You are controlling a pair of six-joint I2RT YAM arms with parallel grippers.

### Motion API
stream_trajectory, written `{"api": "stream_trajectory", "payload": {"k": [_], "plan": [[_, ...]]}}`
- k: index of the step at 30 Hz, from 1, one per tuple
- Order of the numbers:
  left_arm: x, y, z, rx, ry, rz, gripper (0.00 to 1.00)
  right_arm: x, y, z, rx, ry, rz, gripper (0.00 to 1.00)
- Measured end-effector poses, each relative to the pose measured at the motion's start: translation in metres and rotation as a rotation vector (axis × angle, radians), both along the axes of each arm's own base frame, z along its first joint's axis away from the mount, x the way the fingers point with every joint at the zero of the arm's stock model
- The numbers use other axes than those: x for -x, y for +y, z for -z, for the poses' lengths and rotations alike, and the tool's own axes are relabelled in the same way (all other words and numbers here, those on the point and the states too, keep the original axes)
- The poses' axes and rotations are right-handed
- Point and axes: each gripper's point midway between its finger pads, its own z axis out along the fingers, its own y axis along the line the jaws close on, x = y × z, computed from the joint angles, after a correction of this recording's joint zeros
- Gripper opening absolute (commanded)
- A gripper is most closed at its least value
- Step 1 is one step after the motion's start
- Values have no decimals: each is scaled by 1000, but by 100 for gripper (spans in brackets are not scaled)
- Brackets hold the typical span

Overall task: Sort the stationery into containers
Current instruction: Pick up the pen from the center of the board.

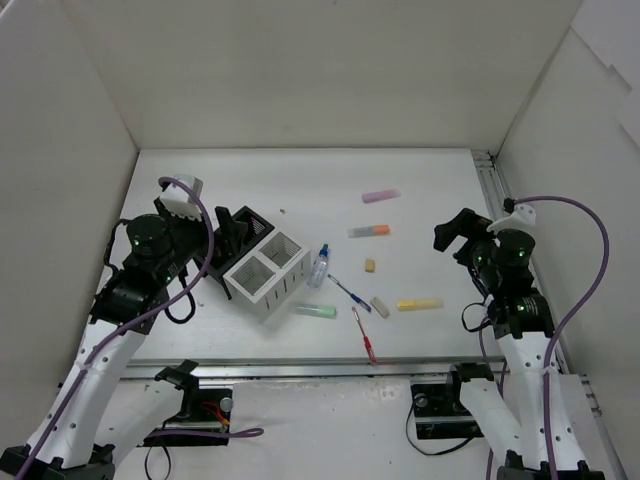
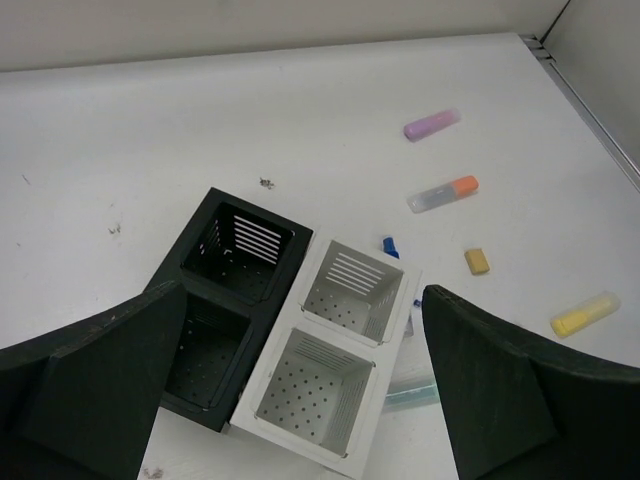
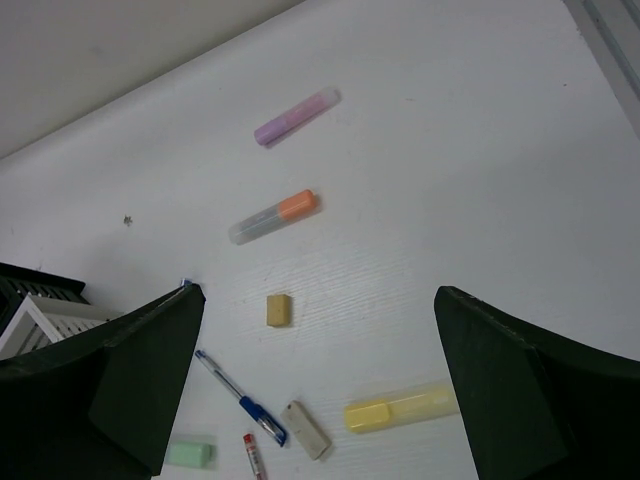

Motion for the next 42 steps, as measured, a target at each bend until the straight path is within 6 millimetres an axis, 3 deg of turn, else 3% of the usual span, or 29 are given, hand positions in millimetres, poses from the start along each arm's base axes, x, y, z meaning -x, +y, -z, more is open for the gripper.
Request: {"api": "stream_trajectory", "payload": {"k": [5,9,18,26,29,36,42], "plan": [[4,-6,29,-13,69,40,100,-5,17,15,39,59,-142,98],[5,-9,36,-15,86,59,100,-27,36,26,122,125,-340,98],[-2,-13,54,-48,141,75,100,-127,87,66,594,178,-886,98],[-9,-7,63,-85,159,39,100,-236,83,100,962,268,-1092,98],[-15,-6,73,-101,192,25,100,-264,81,121,1057,293,-1147,98],[-33,-5,102,-155,299,-10,100,-280,88,179,1110,336,-1310,98],[-46,-5,113,-193,346,-20,100,-295,112,195,1018,228,-1371,98]]}}
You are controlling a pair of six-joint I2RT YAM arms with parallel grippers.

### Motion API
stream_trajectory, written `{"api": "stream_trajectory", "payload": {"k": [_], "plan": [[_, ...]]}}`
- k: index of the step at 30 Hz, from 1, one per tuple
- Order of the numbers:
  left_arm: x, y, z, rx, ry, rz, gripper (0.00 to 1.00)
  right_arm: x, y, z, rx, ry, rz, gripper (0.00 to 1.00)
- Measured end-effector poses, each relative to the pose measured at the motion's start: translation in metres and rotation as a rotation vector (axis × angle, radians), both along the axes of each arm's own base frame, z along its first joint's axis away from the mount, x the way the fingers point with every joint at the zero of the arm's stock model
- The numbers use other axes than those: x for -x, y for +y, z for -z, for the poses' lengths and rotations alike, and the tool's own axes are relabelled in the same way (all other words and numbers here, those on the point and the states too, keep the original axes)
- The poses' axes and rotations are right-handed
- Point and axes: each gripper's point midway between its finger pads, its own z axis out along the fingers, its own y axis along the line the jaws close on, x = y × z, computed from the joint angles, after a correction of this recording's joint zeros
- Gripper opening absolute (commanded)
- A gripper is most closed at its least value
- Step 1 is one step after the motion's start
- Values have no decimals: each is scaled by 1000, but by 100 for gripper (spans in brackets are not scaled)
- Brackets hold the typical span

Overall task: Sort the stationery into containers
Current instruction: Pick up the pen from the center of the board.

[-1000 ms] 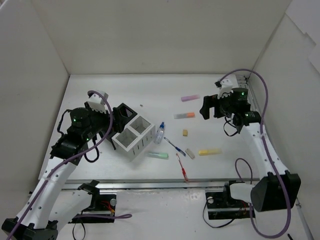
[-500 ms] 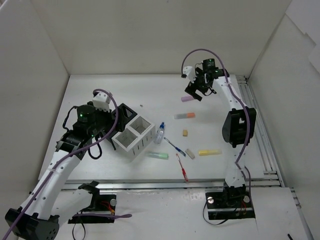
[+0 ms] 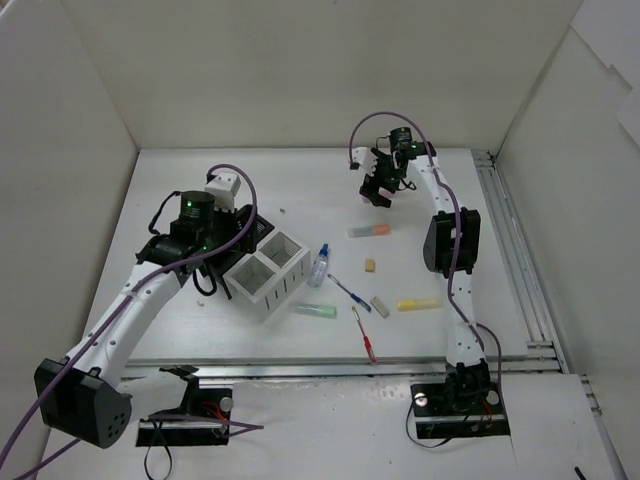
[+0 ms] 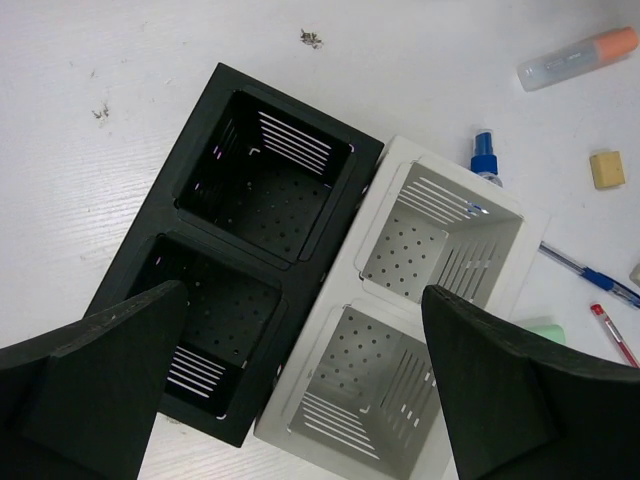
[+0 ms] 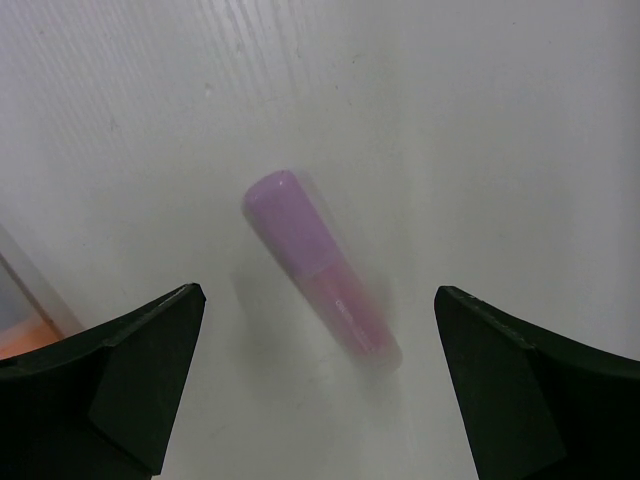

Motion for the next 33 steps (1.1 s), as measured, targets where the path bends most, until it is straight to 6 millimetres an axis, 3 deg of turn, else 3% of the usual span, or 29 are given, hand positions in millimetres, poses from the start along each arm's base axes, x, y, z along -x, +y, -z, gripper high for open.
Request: {"api": "stream_trajectory", "payload": {"k": [6,9,10,12,20,23,24,25,27,33], "plan": [[-5,1,3,-20,7,-7,100,-10,4,17,-83,15,14,97],[-6,3,3,-32,3,-7,100,-11,2,25,-99,30,28,91],[-7,3,2,-34,2,-7,100,-12,2,28,-104,30,29,82],[-10,3,1,-39,1,-8,100,-15,1,30,-116,27,31,77],[-20,4,6,-64,18,-21,100,-26,0,27,-112,-29,-5,84],[-23,4,10,-75,28,-26,100,-29,0,26,-98,-56,-36,82],[-24,4,11,-77,31,-27,100,-30,0,26,-94,-64,-46,79],[-25,4,12,-80,34,-28,100,-30,0,26,-91,-68,-52,65],[-27,5,13,-86,37,-33,100,-31,-1,27,-81,-77,-70,52],[-34,10,15,-109,44,-50,100,-32,0,31,-68,-91,-112,45]]}}
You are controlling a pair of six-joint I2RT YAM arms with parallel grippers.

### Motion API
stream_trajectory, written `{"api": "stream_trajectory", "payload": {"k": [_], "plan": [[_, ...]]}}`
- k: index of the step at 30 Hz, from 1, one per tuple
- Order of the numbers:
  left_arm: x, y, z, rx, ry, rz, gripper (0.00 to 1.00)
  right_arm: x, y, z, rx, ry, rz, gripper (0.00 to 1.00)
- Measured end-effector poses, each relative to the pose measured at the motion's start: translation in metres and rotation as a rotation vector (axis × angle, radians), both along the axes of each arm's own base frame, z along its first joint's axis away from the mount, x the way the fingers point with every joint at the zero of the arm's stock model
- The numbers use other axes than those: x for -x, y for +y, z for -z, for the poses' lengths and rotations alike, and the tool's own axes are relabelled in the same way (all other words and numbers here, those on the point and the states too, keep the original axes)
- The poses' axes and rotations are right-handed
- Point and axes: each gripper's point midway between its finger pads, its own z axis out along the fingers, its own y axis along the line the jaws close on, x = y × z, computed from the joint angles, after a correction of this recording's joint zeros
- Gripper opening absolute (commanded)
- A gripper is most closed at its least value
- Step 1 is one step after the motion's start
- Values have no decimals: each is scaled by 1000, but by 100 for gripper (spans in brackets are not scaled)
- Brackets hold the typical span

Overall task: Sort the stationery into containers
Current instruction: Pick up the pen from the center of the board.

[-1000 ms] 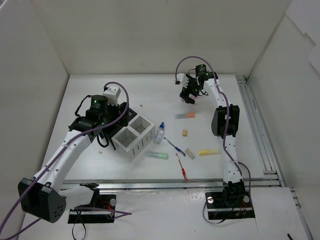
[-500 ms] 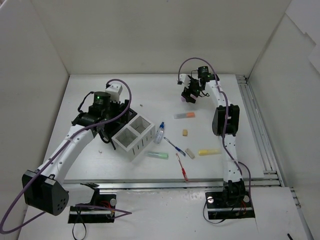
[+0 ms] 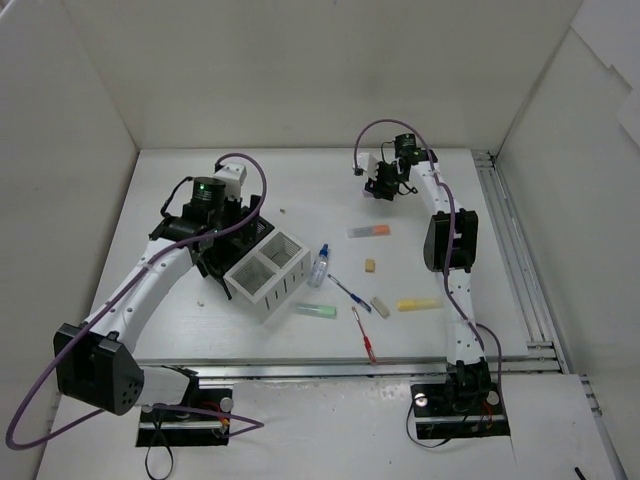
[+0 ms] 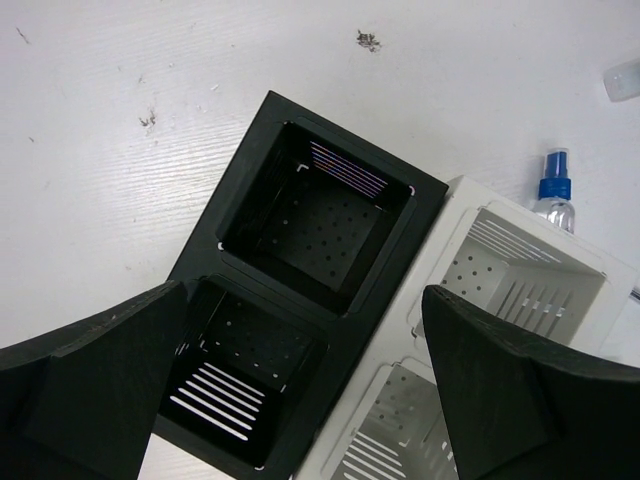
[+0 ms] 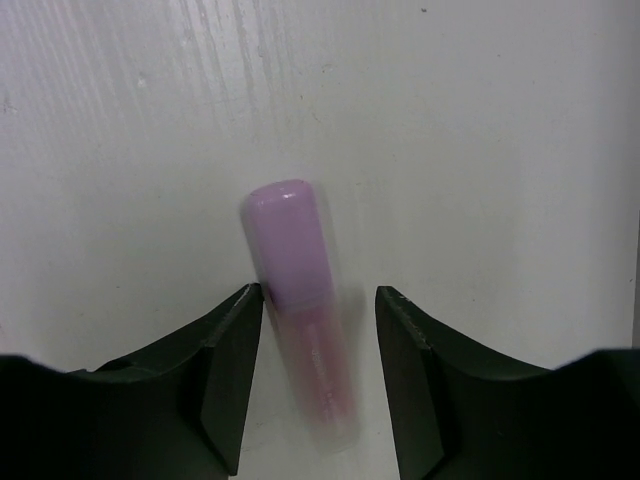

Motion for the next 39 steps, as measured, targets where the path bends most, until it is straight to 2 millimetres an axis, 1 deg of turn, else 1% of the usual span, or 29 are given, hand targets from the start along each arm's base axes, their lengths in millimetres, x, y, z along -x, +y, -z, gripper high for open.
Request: {"api": "stream_trajectory", "payload": {"k": [2,3,5,6,7,8,9,14,19,22,25,27,29,30,32,37,39], "plan": [[-3,2,0,-6,1,-7,100,1,0,1,13,-7,-27,40],[-4,4,0,-12,3,-14,100,2,0,1,21,-10,-42,35],[-6,6,0,-22,5,-26,100,5,0,3,33,-9,-66,30],[-7,7,0,-27,7,-32,100,6,1,3,37,-9,-75,24],[-8,9,1,-32,10,-40,100,7,2,4,42,-10,-86,20],[-9,11,0,-36,10,-46,100,7,2,4,46,-12,-91,14],[-9,12,1,-41,12,-53,100,7,2,4,49,-14,-96,0],[-9,23,0,-54,17,-85,100,6,2,4,53,-16,-98,0],[-9,25,-2,-55,13,-94,100,8,1,5,54,-14,-99,0],[-7,26,-4,-51,11,-96,100,15,1,4,47,12,-83,0],[-4,26,-13,-37,-10,-96,100,32,0,4,36,65,-66,0],[-1,25,-20,-24,-30,-94,100,54,-1,3,25,129,-54,0],[2,25,-27,-9,-50,-90,100,71,-1,-1,8,178,-38,0],[4,25,-31,-1,-59,-89,100,79,0,-5,-7,203,-26,0],[8,25,-35,9,-77,-87,100,86,4,-16,-43,230,1,0],[19,24,-34,33,-84,-75,100,92,23,-56,-197,269,79,0],[24,23,-32,44,-80,-69,100,91,32,-73,-273,284,116,0]]}}
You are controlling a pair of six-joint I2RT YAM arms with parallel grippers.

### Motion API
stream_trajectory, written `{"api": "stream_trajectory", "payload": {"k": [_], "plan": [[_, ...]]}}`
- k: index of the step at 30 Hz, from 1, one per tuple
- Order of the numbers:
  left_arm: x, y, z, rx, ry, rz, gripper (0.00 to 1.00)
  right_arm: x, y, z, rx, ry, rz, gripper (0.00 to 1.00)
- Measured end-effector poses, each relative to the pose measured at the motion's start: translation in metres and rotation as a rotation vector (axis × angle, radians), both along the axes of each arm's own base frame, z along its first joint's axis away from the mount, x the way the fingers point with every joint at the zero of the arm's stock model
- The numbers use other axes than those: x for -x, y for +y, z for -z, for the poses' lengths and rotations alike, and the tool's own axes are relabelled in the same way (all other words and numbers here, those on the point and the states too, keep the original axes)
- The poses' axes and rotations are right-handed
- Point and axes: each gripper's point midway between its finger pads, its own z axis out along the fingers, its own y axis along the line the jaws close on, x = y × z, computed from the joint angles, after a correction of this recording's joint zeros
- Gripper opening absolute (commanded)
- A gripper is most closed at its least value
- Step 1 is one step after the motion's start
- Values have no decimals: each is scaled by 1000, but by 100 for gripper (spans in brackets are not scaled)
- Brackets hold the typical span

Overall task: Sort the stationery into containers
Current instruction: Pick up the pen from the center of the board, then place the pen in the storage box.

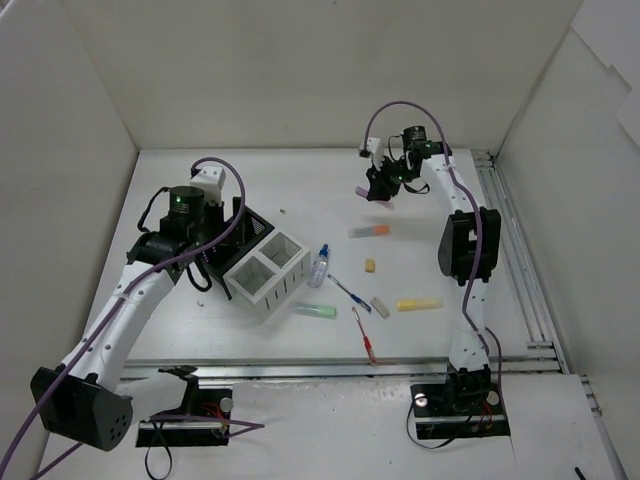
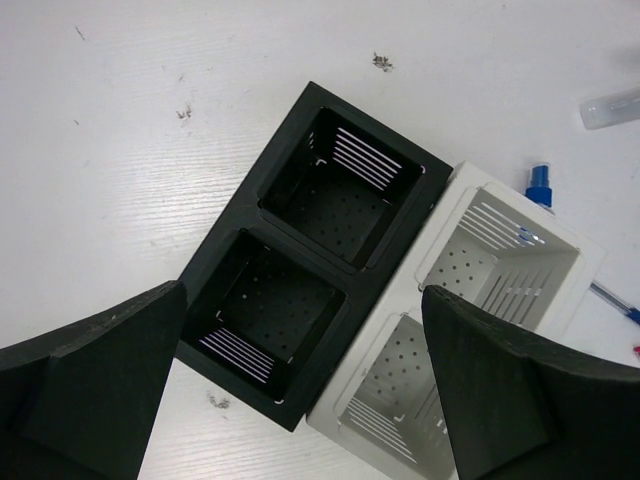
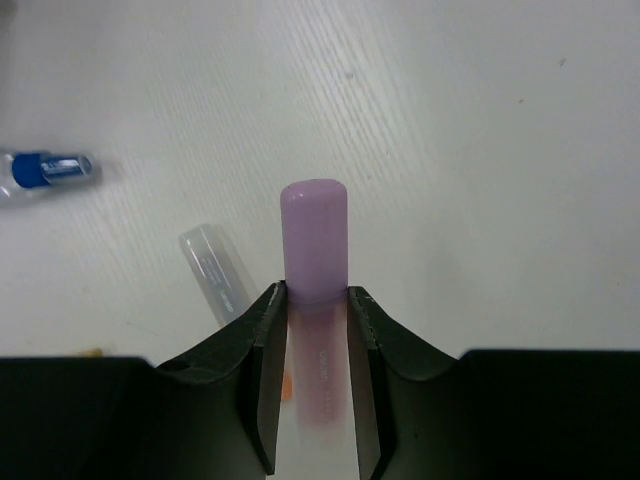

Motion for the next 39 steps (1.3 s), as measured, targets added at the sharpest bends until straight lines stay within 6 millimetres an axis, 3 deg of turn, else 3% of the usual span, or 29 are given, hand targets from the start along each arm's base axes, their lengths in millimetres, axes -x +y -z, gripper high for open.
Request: {"api": "stream_trajectory", "payload": {"k": [5,9,13,16,18,20,24,28,31,34,39], "plan": [[13,-3,-4,47,-20,11,100,6,26,-40,-131,-17,83,0],[25,-5,-10,99,-47,11,100,47,67,-67,-200,-150,132,2],[33,-3,-11,142,-62,-20,100,92,125,-119,-397,-253,149,0],[39,0,-7,171,-57,-56,100,88,147,-175,-610,-298,194,0],[43,4,-6,188,-62,-89,100,82,156,-200,-730,-310,223,0],[49,10,-6,204,-80,-127,100,77,166,-213,-825,-315,241,0],[65,24,-9,248,-118,-217,100,79,214,-208,-969,-251,211,0],[77,36,-14,293,-150,-297,100,85,269,-176,-1032,-117,166,0],[82,42,-10,313,-150,-342,100,96,298,-149,-1033,-33,147,0],[88,46,-4,322,-139,-376,100,109,315,-133,-1020,19,135,2],[89,48,3,326,-123,-401,100,121,327,-138,-1044,5,116,6]]}}
